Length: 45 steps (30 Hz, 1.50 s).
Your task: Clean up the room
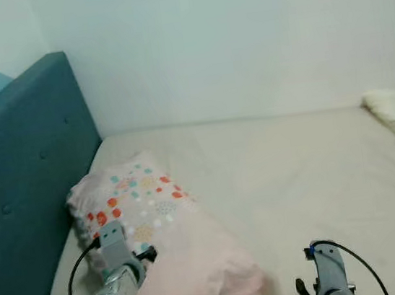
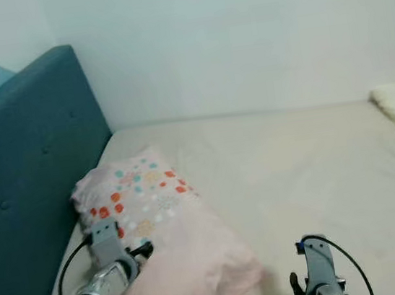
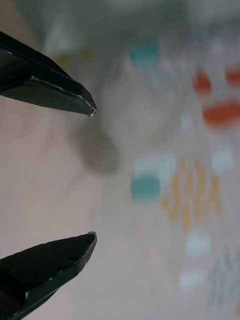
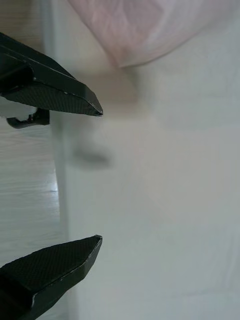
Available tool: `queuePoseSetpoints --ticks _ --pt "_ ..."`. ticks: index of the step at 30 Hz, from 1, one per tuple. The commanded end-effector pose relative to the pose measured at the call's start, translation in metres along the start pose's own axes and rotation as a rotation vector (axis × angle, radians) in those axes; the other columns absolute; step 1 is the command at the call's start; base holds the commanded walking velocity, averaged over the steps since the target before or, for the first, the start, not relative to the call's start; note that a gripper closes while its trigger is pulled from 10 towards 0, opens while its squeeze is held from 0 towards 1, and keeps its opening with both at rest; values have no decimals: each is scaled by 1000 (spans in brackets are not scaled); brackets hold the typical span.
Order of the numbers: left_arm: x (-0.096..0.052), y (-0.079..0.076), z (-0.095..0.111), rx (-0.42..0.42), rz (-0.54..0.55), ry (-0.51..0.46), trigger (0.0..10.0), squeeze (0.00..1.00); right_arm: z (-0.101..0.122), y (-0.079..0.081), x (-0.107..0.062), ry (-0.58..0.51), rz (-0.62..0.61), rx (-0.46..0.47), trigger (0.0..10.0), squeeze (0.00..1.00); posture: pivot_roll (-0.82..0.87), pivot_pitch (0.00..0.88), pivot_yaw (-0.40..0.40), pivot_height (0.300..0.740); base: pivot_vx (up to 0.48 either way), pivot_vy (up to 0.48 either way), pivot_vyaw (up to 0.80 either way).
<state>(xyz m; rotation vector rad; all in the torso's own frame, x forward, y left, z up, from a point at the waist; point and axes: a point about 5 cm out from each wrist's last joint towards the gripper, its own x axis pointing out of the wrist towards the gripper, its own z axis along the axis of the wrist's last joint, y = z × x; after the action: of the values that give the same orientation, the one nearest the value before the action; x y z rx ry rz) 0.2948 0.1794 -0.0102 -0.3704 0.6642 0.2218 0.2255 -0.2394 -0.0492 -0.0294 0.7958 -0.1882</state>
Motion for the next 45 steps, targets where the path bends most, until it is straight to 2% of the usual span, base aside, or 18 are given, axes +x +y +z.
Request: queuePoseSetpoints --ticks 1,4,9,10,11,13,14,16,19,24,28,32,36,40,41,42,44,45 --pt "-1 15 -1 -46 79 10 10000 0 0 4 0 3 15 1 10000 0 26 0 20 740 0 0 0" --pt "-1 22 2 -102 120 -5 10000 0 1 3 1 14 28 36 10000 0 20 0 23 725 0 0 0" --pt "-2 30 3 -127 143 -4 10000 0 5 1 1 6 34 53 10000 0 11 0 29 705 0 0 0" --pt "-2 26 0 -175 95 10 10000 0 5 0 1 2 32 57 10000 0 5 0 33 700 0 0 0" --pt "-2 26 0 -175 95 10 10000 0 5 0 1 2 32 57 10000 0 5 0 33 700 0 0 0" --pt "-2 15 -6 -231 -24 34 10000 0 7 -2 1 -6 25 67 10000 0 3 0 34 690 0 0 0" --pt "-2 15 -6 -231 -24 34 10000 0 7 -2 1 -6 25 67 10000 0 3 0 34 690 0 0 0" --pt "-2 9 -10 -257 -98 45 10000 0 9 -2 1 -14 22 77 10000 0 -4 0 35 680 0 0 0" --pt "-3 10 -15 -288 -117 48 10000 0 11 -3 2 -27 26 88 10000 0 -10 0 35 670 0 0 0" --pt "-6 20 -23 -266 -95 60 10000 0 17 -4 2 -47 30 101 10000 0 -17 0 36 655 0 0 0" --pt "-8 35 -24 -216 -48 44 10000 0 26 -7 2 -93 43 115 10000 0 -31 0 39 635 0 0 0" --pt "-8 38 -21 -217 -36 31 10000 0 31 -7 2 -131 52 119 10000 0 -31 0 39 625 0 0 0" --pt "-6 35 -16 -248 -44 22 10000 0 37 -9 2 -166 52 130 10000 0 -36 0 41 625 0 0 0" --pt "-5 24 -15 -271 -99 28 10000 0 42 -10 2 -184 42 125 10000 0 -47 0 46 625 0 0 0" --pt "-5 12 -16 -326 -178 42 10000 0 44 -11 2 -197 39 126 10000 0 -52 0 48 625 0 0 0" --pt "-5 12 -16 -326 -178 42 10000 0 44 -11 2 -197 39 126 10000 0 -52 0 48 625 0 0 0" --pt "-5 -1 -16 -406 -266 54 10000 0 45 -12 1 -204 37 127 10000 0 -54 0 49 625 0 0 0" --pt "-5 -1 -16 -406 -266 54 10000 0 45 -12 1 -204 37 127 10000 0 -54 0 49 625 0 0 0"
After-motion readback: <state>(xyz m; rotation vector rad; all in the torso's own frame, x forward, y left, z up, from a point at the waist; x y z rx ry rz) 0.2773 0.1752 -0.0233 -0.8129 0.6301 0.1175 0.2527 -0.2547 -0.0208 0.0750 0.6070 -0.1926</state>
